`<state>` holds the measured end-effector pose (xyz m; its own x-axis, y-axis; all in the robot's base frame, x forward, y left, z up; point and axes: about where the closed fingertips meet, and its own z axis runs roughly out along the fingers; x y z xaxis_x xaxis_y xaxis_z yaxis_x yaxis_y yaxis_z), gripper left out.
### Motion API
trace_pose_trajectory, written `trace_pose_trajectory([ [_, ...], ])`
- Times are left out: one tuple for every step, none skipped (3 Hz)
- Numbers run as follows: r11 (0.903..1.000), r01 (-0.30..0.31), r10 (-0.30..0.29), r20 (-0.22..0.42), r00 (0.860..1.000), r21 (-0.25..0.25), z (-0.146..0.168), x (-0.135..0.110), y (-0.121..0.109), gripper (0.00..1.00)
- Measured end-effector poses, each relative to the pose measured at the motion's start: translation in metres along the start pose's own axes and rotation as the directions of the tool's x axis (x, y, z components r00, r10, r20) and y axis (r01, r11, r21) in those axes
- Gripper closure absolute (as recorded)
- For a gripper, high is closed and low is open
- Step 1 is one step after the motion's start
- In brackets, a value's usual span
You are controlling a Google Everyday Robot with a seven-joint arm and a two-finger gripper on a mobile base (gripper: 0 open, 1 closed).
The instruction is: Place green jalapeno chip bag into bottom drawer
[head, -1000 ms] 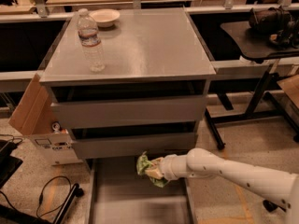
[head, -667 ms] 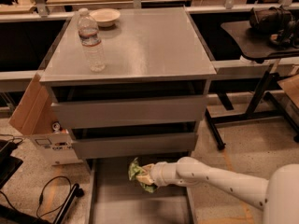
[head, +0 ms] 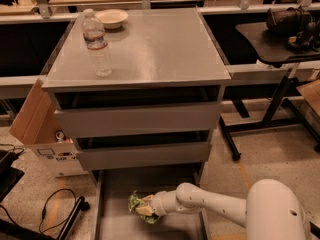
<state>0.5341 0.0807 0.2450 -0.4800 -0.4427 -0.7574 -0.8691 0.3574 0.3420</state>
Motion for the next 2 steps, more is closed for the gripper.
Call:
trace_pose_trajectory([
  [1.0000, -0.002, 0.002, 0.001, 1.000, -0.003, 0.0020, 0.0007, 0.0014, 0.82],
  [1.0000, -0.001, 0.001, 0.001, 1.000, -0.007, 0.0040, 0.0005, 0.0036, 0.51],
])
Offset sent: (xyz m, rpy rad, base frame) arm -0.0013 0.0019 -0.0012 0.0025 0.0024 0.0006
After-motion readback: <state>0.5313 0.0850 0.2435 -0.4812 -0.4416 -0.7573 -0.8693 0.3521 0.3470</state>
